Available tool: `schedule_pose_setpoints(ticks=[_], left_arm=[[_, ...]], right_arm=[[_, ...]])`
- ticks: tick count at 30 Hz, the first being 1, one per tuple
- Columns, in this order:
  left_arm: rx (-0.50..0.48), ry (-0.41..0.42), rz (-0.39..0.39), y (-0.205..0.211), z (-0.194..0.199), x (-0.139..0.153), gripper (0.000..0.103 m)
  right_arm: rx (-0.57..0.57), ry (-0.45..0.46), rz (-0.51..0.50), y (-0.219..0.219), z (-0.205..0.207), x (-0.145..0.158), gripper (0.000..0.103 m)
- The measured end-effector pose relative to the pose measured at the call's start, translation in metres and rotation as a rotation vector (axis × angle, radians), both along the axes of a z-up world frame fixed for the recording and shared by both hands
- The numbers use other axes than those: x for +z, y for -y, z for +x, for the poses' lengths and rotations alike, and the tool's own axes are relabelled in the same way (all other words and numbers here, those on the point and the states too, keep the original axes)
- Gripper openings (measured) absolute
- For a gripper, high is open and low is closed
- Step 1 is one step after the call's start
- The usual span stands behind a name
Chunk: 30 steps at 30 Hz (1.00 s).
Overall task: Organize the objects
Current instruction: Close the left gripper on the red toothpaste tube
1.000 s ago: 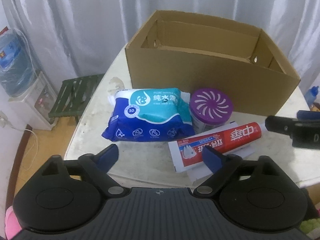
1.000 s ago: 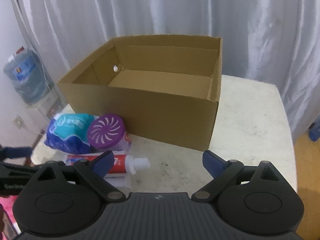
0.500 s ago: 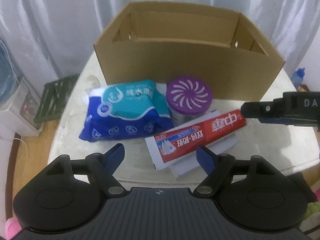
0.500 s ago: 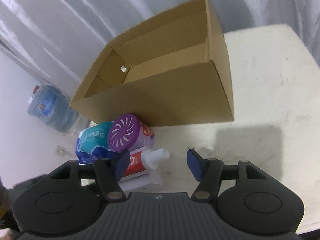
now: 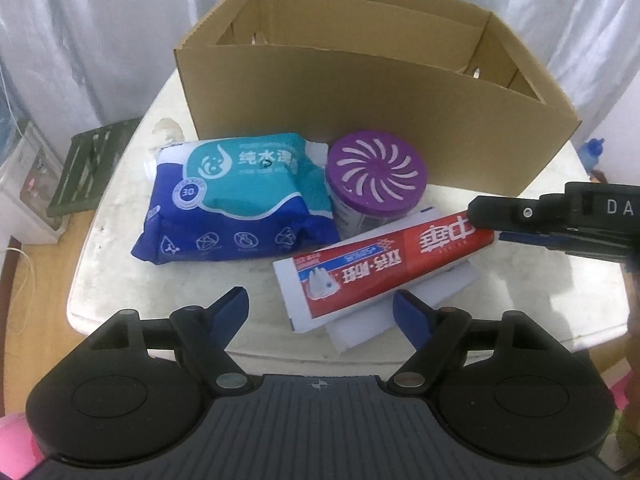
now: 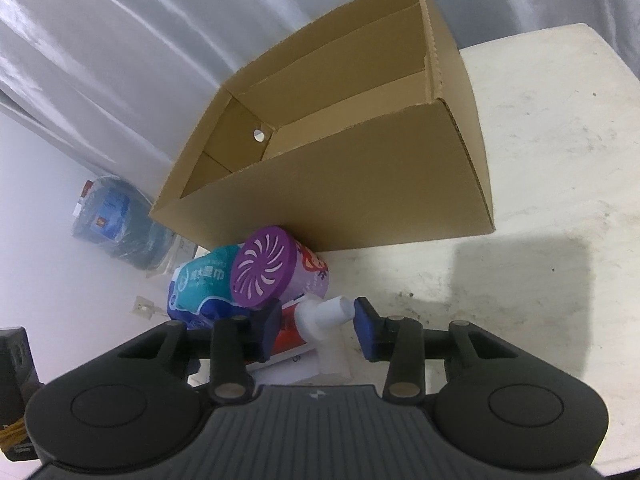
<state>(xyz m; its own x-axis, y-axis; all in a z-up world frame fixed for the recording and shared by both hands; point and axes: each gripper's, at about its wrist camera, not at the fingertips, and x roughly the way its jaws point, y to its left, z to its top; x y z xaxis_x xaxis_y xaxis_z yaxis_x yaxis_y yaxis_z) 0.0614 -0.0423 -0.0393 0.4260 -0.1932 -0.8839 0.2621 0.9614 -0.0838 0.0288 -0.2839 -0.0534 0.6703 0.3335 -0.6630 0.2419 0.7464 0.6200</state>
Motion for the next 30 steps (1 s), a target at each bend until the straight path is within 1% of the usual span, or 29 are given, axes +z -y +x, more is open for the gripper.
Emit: schedule_pose_setpoints(ticks=[5,7,10,15,20,23,30], left_arm=[[-0.027,0.002,-0.012,0.007,-0.004,0.002,0.074],[-0.029,0.012,0.003,0.01,-0.006,0.003,0.074],[-0.026,0.014,-0.003,0.009,-0.008,0.003,0.073],[-0.04,0.014,0.01,0.012,-0.017,0.003,0.073],[-0.046,0.028,-0.004,0.009,-0.027,0.002,0.073],[-0.049,0.044,-0.006,0.006,-0.029,-0.001,0.074],[-0.042,0.042,0.011,-0.002,-0.021,-0.011,0.077]], right_arm=[[0.012,0.007,0.011,0.0,-0.001,0.0,0.041],[0.014,0.007,0.008,0.001,-0.001,0.0,0.041],[0.015,0.007,0.012,0.003,-0.002,0.0,0.041],[0.025,0.007,-0.001,0.002,-0.004,0.002,0.041],[0.024,0.007,-0.004,0.003,-0.005,0.002,0.041],[0.025,0.005,0.0,0.003,-0.006,0.002,0.041],[0.019,-0.001,0.014,0.005,-0.003,0.0,0.042]])
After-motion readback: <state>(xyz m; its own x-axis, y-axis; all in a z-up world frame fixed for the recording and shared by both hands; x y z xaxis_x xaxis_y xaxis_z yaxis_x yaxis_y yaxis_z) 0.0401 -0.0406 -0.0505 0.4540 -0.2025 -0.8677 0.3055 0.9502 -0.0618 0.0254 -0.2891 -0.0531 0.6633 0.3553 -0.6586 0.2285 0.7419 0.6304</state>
